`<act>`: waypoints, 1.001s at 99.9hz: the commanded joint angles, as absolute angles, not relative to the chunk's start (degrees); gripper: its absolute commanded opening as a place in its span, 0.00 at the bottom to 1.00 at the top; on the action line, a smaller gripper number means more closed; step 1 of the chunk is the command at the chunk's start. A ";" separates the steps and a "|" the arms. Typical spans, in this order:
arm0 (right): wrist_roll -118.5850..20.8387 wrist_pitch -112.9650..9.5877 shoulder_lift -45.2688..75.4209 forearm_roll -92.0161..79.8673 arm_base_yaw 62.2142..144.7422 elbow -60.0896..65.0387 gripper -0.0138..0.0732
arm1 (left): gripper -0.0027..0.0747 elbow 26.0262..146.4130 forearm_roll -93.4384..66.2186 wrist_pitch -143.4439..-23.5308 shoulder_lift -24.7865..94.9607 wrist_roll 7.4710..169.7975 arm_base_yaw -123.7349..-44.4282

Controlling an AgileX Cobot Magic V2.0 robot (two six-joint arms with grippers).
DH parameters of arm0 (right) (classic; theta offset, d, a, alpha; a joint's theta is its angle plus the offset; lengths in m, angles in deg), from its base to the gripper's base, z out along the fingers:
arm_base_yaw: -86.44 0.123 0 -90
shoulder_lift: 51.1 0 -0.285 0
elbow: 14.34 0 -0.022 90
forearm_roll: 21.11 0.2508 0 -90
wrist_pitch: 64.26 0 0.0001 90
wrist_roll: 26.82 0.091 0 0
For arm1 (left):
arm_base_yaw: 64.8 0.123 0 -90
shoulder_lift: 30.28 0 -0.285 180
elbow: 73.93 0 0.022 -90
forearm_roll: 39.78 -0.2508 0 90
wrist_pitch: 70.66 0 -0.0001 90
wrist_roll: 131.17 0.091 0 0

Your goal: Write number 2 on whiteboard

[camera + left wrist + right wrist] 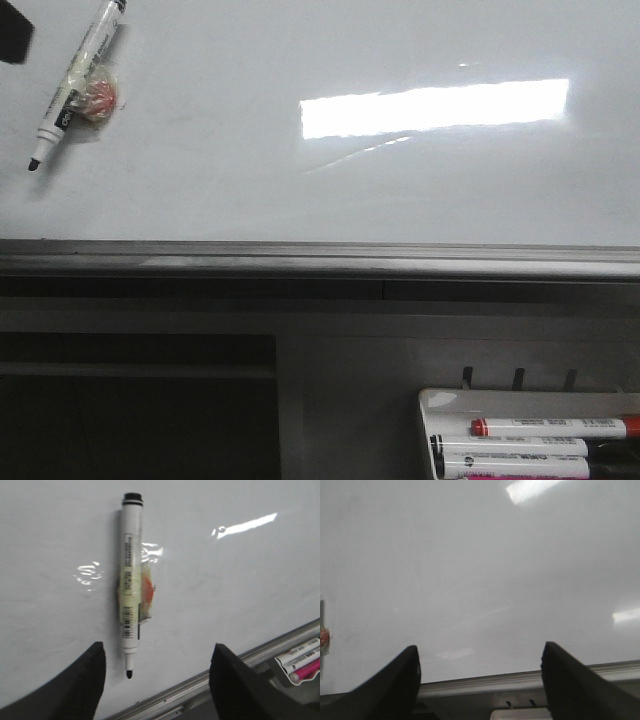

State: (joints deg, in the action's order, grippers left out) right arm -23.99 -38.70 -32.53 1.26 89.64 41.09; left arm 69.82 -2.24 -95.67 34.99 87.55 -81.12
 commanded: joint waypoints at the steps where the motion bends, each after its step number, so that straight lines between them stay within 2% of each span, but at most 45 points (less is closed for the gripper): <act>1: -24.79 -42.70 -31.39 1.57 89.25 39.07 0.69 | 0.56 72.90 -1.28 -92.31 38.56 87.64 -82.80; 19: -24.79 -42.44 -31.39 1.57 89.25 39.07 0.69 | 0.56 73.28 -1.28 -88.78 45.68 87.64 -82.82; 26: -24.79 -42.32 -31.39 1.57 89.25 39.07 0.69 | 0.52 73.28 -1.28 -88.00 47.31 87.64 -82.82; 36: -24.79 -42.12 -31.39 1.57 89.25 39.07 0.69 | 0.34 73.28 -1.28 -87.91 48.61 87.64 -82.82; 49: -24.79 -41.98 -31.39 1.57 89.25 39.07 0.69 | 0.00 73.28 -1.36 -87.77 49.22 87.64 -82.82; 71: -24.79 -41.98 -31.39 1.57 89.25 39.07 0.69 | 0.01 73.28 -1.48 -86.29 49.22 87.64 -82.82; 82: -24.79 -41.73 -31.39 1.57 89.25 39.07 0.69 | 0.01 73.68 -1.48 -89.98 47.77 87.90 -83.69; 100: -24.94 -39.96 -31.39 1.57 89.25 38.46 0.69 | 0.01 73.91 -1.59 -95.71 40.34 98.04 -87.68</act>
State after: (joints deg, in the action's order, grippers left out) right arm -24.26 -37.26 -32.53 1.26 89.64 41.09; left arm 71.71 -2.56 -94.37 45.12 92.55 -85.79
